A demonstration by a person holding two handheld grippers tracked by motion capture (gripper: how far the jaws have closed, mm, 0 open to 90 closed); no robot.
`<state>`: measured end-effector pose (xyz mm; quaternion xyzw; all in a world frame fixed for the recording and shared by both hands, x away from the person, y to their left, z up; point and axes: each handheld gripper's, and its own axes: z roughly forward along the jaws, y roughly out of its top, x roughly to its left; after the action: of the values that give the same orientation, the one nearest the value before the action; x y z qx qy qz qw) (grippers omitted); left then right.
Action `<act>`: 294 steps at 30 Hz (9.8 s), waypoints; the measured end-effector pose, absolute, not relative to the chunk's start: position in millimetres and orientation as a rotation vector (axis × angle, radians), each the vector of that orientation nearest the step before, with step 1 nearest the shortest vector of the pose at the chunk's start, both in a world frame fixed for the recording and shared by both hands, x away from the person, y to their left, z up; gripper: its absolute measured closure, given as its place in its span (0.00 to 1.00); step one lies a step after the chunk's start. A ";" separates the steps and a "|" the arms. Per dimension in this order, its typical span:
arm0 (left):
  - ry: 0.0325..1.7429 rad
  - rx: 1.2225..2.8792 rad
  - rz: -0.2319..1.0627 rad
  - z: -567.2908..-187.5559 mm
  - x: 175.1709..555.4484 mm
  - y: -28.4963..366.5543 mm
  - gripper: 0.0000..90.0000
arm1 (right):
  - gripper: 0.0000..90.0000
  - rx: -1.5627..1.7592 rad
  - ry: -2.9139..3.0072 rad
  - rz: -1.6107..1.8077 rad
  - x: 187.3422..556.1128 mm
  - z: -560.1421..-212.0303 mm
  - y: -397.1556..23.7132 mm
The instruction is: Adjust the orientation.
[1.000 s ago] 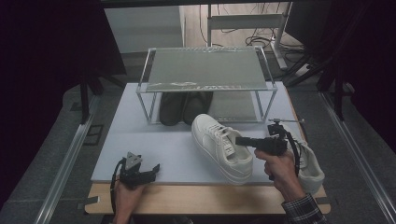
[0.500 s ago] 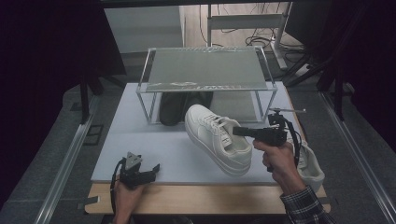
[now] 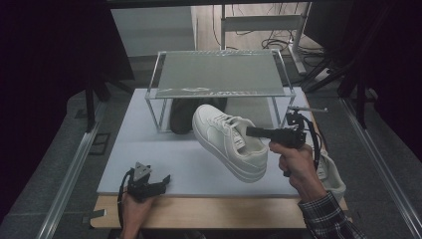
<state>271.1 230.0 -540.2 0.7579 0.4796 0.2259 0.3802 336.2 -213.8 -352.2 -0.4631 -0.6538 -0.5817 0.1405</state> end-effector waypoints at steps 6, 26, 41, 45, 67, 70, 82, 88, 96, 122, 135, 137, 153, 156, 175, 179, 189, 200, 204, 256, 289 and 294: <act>1.225 1.935 0.576 -540.2 271.1 230.0 0.14 | 0.93 -1.321 -1.884 -1.699 337.1 -341.6 -211.7; 1.225 1.933 0.575 -540.2 271.1 230.0 0.14 | 0.92 -1.389 -1.851 -1.786 365.3 -298.5 -200.1; 1.226 1.933 0.573 -540.1 271.1 230.0 0.14 | 0.92 -1.585 -1.843 -1.823 408.3 -299.2 -194.2; 1.225 1.935 0.575 -540.1 271.1 230.1 0.14 | 0.92 -1.634 -1.829 -1.823 419.2 -301.8 -192.0; 1.225 1.935 0.574 -540.1 271.1 230.2 0.14 | 0.91 -1.802 -1.790 -1.848 466.1 -311.5 -170.4; 1.225 1.935 0.576 -540.2 271.2 230.1 0.14 | 0.88 -1.797 -1.774 -1.853 468.3 -313.2 -169.4; 1.225 1.935 0.576 -540.2 271.2 230.1 0.14 | 0.62 -1.732 -1.784 -1.843 471.9 -313.4 -172.0; 1.225 1.935 0.574 -540.2 271.2 230.0 0.14 | 0.61 -1.713 -1.838 -1.884 463.0 -300.6 -184.0; 1.225 1.936 0.575 -540.2 271.1 229.9 0.14 | 0.65 -1.676 -1.886 -1.902 442.7 -294.1 -208.6; 1.228 1.932 0.577 -540.3 271.0 229.5 0.14 | 1.00 -1.440 -2.085 -1.843 368.8 -347.9 -215.8; 1.228 1.932 0.577 -540.3 271.0 229.5 0.14 | 1.00 -1.403 -2.182 -1.806 367.0 -358.8 -194.6; 1.228 1.933 0.578 -540.3 271.0 229.5 0.14 | 1.00 -1.417 -2.176 -1.806 370.0 -360.2 -193.6; 1.228 1.932 0.577 -540.3 271.1 229.5 0.14 | 1.00 -1.438 -2.135 -1.809 386.3 -365.4 -177.3; 1.228 1.932 0.577 -540.3 271.1 229.5 0.14 | 1.00 -1.439 -2.137 -1.800 393.2 -366.7 -169.5; 1.230 1.932 0.576 -540.2 271.1 229.6 0.14 | 1.00 -1.487 -2.159 -1.781 425.7 -368.0 -134.2; 1.232 1.930 0.575 -540.2 271.0 229.4 0.14 | 1.00 -1.500 -2.158 -1.779 431.1 -368.6 -130.4; 1.231 1.929 0.574 -540.3 271.1 229.4 0.14 | 1.00 -1.519 -2.174 -1.780 441.7 -369.4 -119.8; 1.231 1.930 0.573 -540.3 271.0 229.5 0.14 | 0.97 -1.483 -2.237 -1.785 442.6 -369.7 -105.7; 1.231 1.930 0.573 -540.3 271.1 229.4 0.14 | 0.97 -1.471 -2.223 -1.792 440.6 -369.8 -111.3; 1.232 1.929 0.575 -540.3 270.9 229.2 0.14 | 0.17 -1.229 -2.859 -1.574 363.1 -402.6 -154.2; 1.227 1.931 0.577 -540.3 271.1 229.3 0.14 | 0.61 -1.408 -2.855 -1.362 328.9 -403.1 -215.4; 1.230 1.928 0.576 -540.4 270.9 229.1 0.14 | 0.81 -1.443 -2.814 -1.360 327.9 -400.3 -232.1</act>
<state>270.9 229.1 -540.4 0.7557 0.4821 0.2257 0.3816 327.9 -232.1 -400.3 -0.4143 -0.8082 -0.3907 -0.1500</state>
